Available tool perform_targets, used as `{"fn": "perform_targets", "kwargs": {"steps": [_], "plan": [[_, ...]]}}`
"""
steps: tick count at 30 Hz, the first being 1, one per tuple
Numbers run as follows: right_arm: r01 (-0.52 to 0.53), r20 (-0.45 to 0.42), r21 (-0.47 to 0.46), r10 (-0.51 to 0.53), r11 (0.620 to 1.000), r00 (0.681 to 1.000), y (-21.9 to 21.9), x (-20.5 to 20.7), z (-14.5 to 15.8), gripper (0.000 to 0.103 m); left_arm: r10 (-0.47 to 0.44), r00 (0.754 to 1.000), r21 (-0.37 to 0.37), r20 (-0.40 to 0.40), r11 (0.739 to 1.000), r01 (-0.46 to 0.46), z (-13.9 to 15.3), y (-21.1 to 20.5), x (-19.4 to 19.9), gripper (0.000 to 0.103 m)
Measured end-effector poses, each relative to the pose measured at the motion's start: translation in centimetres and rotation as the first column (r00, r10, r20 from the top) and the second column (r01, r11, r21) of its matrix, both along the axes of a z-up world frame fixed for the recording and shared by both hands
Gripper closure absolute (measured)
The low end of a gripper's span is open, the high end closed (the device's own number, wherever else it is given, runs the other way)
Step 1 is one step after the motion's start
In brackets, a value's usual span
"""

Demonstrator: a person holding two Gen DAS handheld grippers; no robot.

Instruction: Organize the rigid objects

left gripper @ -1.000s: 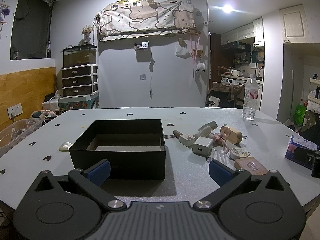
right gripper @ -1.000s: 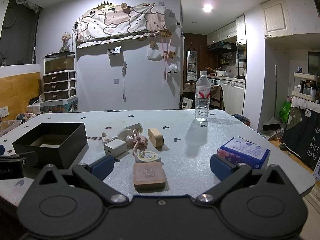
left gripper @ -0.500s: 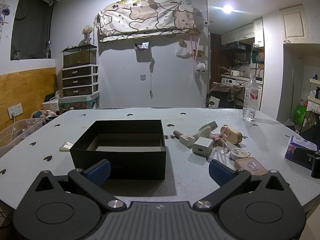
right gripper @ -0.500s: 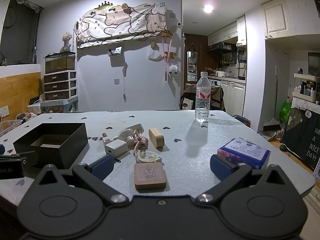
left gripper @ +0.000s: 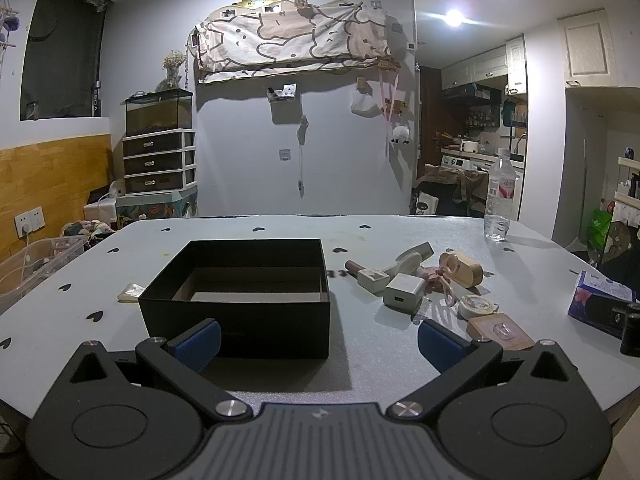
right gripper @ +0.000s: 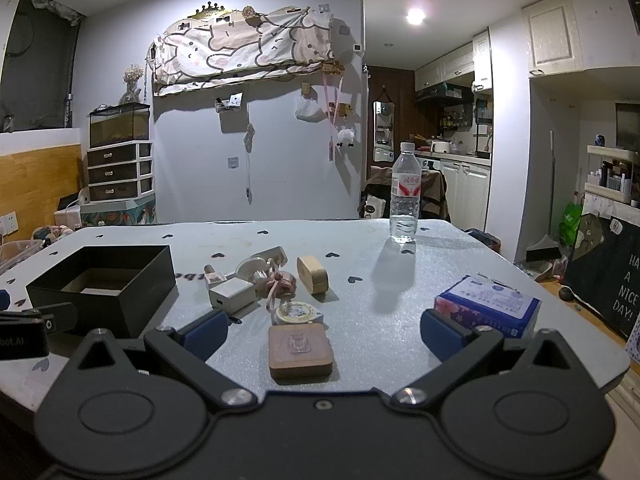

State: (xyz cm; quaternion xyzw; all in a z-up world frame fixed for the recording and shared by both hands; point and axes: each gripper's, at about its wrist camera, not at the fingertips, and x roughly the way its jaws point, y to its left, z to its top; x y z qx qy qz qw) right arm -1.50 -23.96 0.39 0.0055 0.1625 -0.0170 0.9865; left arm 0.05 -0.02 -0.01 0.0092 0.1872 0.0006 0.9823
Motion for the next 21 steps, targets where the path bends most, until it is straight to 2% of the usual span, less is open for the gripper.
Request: {"fn": "perform_targets", "kwargs": {"steps": [21], "plan": [[0.000, -0.001, 0.001, 0.000, 1.000, 1.000, 0.02, 0.02, -0.07, 0.000, -0.003, 1.000, -0.001, -0.001, 1.000, 0.003, -0.32, -0.25, 0.03, 0.000]]}}
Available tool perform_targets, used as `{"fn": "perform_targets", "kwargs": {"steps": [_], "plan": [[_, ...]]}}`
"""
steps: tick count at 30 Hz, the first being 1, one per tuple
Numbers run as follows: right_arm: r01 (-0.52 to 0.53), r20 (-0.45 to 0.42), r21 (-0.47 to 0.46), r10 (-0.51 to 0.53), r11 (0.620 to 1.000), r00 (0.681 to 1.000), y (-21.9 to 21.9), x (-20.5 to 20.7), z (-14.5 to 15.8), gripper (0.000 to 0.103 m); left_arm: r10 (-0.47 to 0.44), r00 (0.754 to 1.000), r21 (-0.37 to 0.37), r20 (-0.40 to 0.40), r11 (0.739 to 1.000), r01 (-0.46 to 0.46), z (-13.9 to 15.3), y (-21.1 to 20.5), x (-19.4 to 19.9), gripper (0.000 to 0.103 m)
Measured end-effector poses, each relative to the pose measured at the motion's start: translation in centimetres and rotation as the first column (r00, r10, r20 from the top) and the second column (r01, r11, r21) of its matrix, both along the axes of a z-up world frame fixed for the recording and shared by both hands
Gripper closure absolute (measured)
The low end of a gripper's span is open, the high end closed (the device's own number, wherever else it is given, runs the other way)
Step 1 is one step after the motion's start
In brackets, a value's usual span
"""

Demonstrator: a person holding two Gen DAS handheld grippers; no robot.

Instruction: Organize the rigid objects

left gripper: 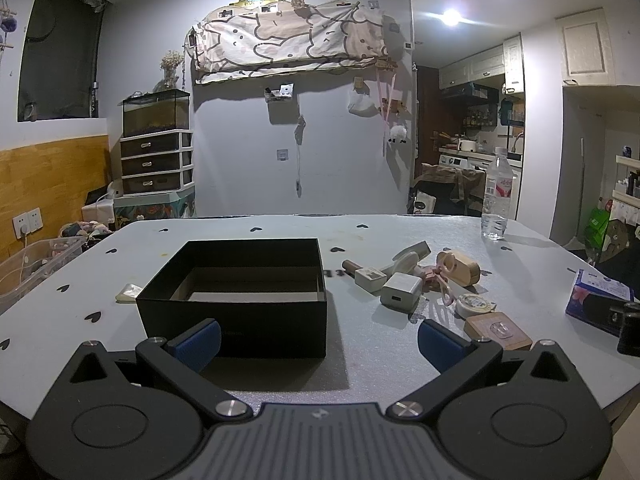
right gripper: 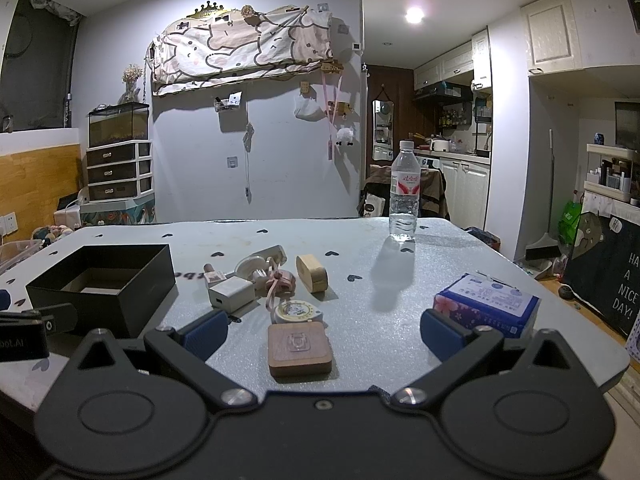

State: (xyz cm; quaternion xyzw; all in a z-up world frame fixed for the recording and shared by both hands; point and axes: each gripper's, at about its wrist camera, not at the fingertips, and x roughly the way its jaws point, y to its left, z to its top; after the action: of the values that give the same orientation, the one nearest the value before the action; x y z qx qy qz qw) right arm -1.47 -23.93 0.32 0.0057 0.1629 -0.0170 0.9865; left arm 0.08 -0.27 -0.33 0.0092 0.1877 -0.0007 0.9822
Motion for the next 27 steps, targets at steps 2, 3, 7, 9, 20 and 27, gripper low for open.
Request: {"fn": "perform_targets", "kwargs": {"steps": [2, 3, 7, 9, 20, 27], "plan": [[0.000, 0.001, 0.000, 0.000, 1.000, 1.000, 0.0, 0.0, 0.0, 0.000, 0.000, 1.000, -0.001, 0.000, 1.000, 0.000, 0.0, 0.0, 0.0, 0.000], [0.000, 0.001, 0.000, 0.000, 1.000, 1.000, 0.0, 0.0, 0.0, 0.000, 0.000, 1.000, 0.000, 0.000, 1.000, 0.000, 0.0, 0.0, 0.0, 0.000], [0.000, 0.002, 0.000, 0.000, 1.000, 1.000, 0.3, 0.1, -0.2, 0.000, -0.001, 1.000, 0.002, 0.003, 1.000, 0.001, -0.3, -0.4, -0.1, 0.000], [0.000, 0.002, -0.001, 0.000, 1.000, 1.000, 0.3, 0.1, -0.2, 0.000, -0.002, 1.000, 0.002, 0.002, 1.000, 0.002, -0.1, -0.9, 0.0, 0.000], [-0.003, 0.001, 0.004, 0.003, 1.000, 1.000, 0.3, -0.2, -0.4, 0.000, -0.004, 1.000, -0.009, -0.003, 1.000, 0.004, 0.1, -0.9, 0.2, 0.000], [-0.007, -0.020, 0.021, 0.007, 1.000, 1.000, -0.6, 0.4, -1.2, 0.000, -0.004, 1.000, -0.027, -0.013, 1.000, 0.004, -0.1, -0.2, 0.4, 0.000]]}}
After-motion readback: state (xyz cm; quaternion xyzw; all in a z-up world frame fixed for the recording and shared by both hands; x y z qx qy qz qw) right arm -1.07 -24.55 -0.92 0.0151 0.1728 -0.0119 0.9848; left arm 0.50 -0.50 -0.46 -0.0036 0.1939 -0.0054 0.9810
